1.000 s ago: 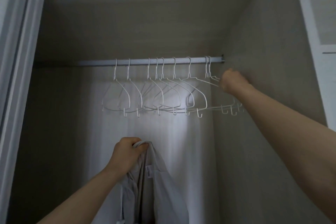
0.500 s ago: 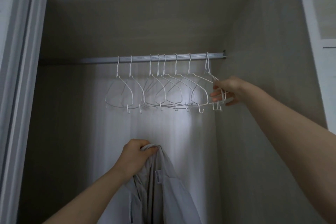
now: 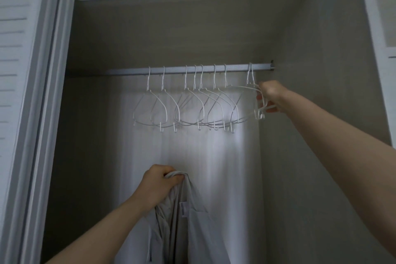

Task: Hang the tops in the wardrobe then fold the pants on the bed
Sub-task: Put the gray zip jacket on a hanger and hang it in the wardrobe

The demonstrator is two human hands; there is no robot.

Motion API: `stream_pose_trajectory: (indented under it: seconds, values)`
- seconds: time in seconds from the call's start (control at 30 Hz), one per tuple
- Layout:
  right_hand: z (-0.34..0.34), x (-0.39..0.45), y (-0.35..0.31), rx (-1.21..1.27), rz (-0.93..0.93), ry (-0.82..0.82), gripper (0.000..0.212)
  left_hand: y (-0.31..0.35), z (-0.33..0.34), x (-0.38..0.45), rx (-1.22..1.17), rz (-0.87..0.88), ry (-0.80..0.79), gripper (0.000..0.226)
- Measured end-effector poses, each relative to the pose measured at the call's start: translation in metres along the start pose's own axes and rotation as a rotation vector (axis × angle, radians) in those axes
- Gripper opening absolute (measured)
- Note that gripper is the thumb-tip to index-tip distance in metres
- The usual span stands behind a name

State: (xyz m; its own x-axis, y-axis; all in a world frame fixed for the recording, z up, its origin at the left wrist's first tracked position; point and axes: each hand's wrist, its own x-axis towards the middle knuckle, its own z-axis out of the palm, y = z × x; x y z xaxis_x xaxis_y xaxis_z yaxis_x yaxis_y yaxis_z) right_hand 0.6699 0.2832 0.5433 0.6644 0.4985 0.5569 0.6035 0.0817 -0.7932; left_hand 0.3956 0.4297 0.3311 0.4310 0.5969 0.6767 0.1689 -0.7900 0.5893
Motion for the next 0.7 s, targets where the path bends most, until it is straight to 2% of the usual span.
stream_pose_trajectory:
  seconds: [0.1,0.17,0.23,0.33,0.47,0.6,0.7]
  values:
    - [-0.003,0.001,-0.002,-0.025,-0.087,0.092,0.028,0.0,-0.003,0.002,-0.003,-0.011,0.023,0.043]
    - [-0.006,0.0,-0.005,-0.037,-0.125,0.132,0.022,0.0,-0.005,0.002,-0.001,-0.017,0.033,0.033]
    - [-0.009,-0.001,0.0,-0.024,-0.079,0.124,0.024,-0.002,-0.005,0.002,-0.007,-0.024,0.031,0.027]
    - [-0.009,-0.004,0.013,-0.012,0.034,0.076,0.02,-0.005,-0.004,-0.003,0.006,-0.021,0.025,0.029]
    - [-0.004,0.0,0.024,-0.104,0.036,0.108,0.007,-0.01,-0.004,-0.01,0.039,-0.01,-0.009,0.035]
    - [-0.003,0.012,0.03,-0.201,-0.025,0.162,0.02,-0.015,-0.007,-0.013,0.052,-0.028,-0.019,0.041]
    - [-0.005,0.017,0.029,-0.165,-0.024,0.197,0.031,-0.017,-0.011,-0.016,0.072,-0.039,-0.028,0.043]
